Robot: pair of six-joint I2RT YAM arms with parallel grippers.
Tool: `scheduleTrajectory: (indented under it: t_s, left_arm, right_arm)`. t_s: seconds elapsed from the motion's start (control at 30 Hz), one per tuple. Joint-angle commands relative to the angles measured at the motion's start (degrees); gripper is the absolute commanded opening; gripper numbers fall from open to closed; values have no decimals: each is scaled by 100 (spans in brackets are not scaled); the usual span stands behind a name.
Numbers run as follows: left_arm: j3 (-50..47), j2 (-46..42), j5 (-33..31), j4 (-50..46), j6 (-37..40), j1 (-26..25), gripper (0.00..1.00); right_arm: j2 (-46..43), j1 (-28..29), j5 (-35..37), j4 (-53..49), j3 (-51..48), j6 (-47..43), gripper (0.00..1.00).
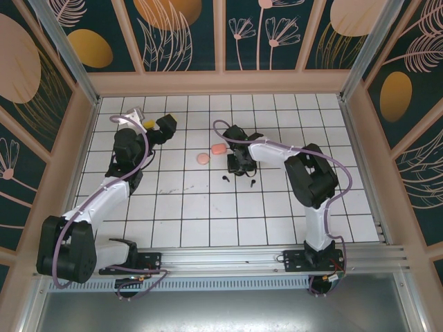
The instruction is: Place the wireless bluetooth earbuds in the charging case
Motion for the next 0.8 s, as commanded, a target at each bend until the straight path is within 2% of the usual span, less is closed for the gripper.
scheduleTrajectory:
  t_s: [0.0,0.23,0.4,0.57,0.77]
  left_arm:
    - [-77,132,525,555,-88,12,99]
    - [-479,631,1326,1479,-178,-31,96]
    - [-761,1256,1813,2394,-174,-313,94]
    - [-904,1901,1820,3488,-180,-848,92]
    - [-946,2905,1823,5229,-789,-1089,81]
  right_arm:
    - [-532,-129,-208,113,-100,236,31]
    - [-1076,-304,-382,89,211,428,31]
    - [-1230,-424,-589,167,659,840,31]
    - [-1123,-452,-809,334,1257,1623,32]
    - [-972,-425,-1104,841,1388,2789,31]
